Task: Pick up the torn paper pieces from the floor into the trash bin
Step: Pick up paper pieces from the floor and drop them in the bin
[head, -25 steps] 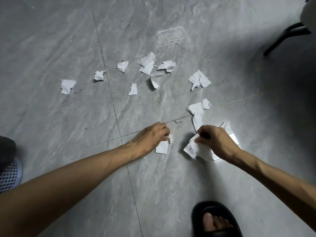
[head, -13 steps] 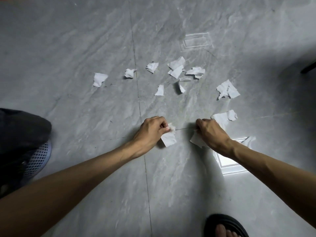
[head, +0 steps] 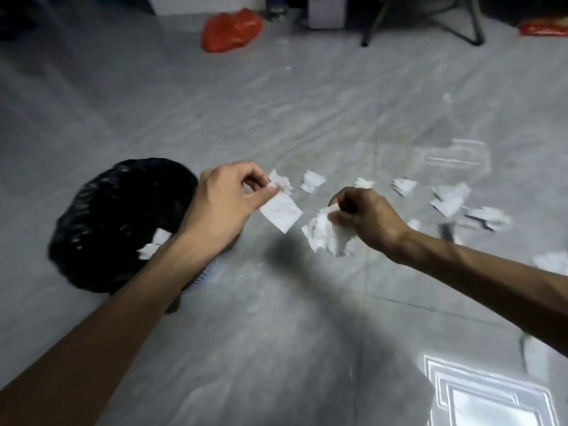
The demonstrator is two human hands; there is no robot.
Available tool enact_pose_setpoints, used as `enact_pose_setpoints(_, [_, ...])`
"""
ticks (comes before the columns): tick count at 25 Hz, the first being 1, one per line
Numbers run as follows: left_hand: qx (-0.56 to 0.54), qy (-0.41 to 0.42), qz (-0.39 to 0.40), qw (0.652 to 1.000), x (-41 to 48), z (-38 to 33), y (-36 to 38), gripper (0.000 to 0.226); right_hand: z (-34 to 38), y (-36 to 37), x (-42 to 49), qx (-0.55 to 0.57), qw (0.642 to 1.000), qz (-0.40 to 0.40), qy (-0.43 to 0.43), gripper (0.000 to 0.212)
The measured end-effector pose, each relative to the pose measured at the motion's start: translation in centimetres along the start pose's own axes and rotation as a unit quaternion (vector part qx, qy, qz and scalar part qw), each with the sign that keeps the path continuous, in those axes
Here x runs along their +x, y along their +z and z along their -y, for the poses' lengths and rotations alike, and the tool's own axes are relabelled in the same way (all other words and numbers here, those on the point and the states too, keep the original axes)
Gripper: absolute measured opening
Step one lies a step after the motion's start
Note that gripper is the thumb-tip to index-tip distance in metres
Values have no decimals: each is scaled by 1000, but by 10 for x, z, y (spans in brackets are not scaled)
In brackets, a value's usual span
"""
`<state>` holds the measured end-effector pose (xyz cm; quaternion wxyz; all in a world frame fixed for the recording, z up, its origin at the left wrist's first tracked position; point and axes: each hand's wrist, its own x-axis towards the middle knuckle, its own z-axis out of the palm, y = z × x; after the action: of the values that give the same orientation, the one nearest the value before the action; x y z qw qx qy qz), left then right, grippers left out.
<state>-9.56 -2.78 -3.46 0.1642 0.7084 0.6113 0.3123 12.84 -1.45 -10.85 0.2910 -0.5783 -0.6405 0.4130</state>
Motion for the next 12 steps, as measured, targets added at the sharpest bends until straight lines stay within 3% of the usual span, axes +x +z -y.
enact_pose_setpoints(4, [100,-101,-112,983,-6,76,-86,11,92,63,55,25,994,50,-97,7])
enact_pose_setpoints(9, [121,-258,-40,958,-24,152,-115,11,166,147,95,103,985,60,-124,14])
enact_pose_setpoints(12, [103,-280,-51,953,-34,170,-123,19,181,188,104,70,988,82,-107,10])
